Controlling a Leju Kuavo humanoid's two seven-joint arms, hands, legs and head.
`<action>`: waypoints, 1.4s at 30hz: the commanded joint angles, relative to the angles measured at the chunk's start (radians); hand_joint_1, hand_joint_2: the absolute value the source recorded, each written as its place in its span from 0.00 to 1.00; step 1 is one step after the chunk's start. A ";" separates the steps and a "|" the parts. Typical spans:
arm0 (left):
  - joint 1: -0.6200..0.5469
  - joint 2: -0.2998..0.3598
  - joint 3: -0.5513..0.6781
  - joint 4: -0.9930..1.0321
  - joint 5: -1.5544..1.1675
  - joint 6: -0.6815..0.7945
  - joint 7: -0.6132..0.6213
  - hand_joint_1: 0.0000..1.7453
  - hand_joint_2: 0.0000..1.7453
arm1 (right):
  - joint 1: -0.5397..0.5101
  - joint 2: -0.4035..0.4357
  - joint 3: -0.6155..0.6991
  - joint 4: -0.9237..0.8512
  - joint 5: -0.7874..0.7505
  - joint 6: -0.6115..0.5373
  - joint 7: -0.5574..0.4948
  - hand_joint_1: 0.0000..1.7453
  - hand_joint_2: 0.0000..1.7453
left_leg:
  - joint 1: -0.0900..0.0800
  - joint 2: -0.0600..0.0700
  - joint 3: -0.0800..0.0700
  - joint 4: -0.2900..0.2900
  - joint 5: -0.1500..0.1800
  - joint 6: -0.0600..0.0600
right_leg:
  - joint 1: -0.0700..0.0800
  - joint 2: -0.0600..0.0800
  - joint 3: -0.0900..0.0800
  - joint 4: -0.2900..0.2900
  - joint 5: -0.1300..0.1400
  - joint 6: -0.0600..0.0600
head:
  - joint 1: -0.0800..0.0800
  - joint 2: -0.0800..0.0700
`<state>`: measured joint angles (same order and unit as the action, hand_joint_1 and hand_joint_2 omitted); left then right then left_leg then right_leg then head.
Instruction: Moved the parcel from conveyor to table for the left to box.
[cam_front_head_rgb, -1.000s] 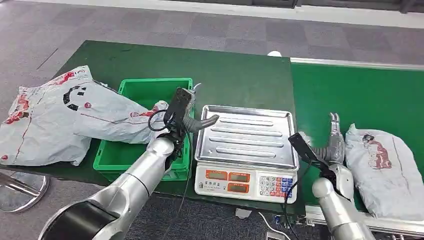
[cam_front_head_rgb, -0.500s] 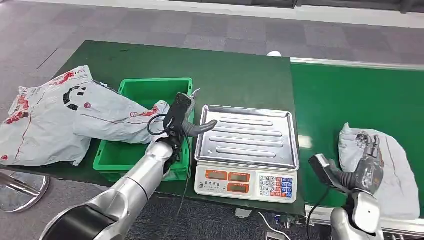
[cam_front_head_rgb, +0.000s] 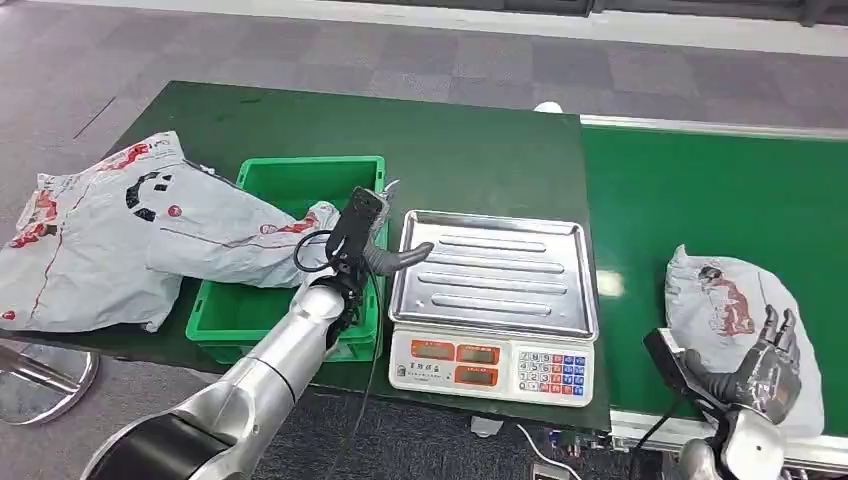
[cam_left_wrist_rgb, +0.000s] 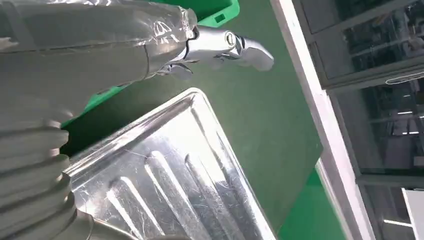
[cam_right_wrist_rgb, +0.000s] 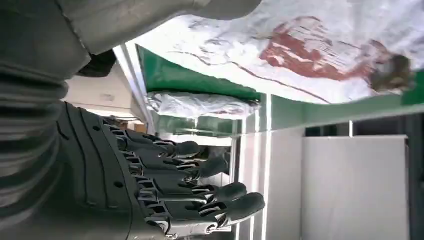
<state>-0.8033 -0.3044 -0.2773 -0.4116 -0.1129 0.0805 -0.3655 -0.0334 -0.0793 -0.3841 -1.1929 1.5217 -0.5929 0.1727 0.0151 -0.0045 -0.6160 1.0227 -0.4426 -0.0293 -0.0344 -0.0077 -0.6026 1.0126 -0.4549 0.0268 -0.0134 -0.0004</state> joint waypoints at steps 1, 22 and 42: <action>-0.025 0.004 0.070 0.015 -0.002 -0.019 0.022 0.00 1.00 | -0.067 -0.048 -0.081 0.153 0.020 0.241 0.070 0.00 1.00 | 0.000 0.001 0.002 0.000 -0.001 0.001 | 0.000 0.001 0.002 -0.001 0.000 -0.002 | 0.000 0.000; -0.021 -0.034 0.101 0.008 -0.028 -0.029 0.051 0.00 1.00 | -0.156 -0.075 -0.080 0.379 0.049 0.534 0.125 0.00 1.00 | 0.001 0.000 0.002 0.001 0.000 0.001 | 0.002 0.000 0.004 -0.002 0.001 -0.002 | 0.000 0.000; 0.010 -0.014 0.142 -0.028 -0.080 -0.006 0.028 0.00 1.00 | -0.280 -0.015 -0.120 0.298 0.011 0.363 0.003 1.00 1.00 | 0.000 0.004 0.004 0.001 0.001 0.004 | 0.001 0.003 0.005 -0.002 0.003 -0.001 | 0.000 0.000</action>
<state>-0.7825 -0.3346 -0.2037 -0.4555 -0.1721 0.0660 -0.3334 -0.2656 -0.1320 -0.4677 -0.9071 1.5526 -0.1892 0.2259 0.0149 -0.0043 -0.6155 1.0249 -0.4407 -0.0265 -0.0345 -0.0079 -0.5998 1.0121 -0.4523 0.0288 -0.0134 -0.0004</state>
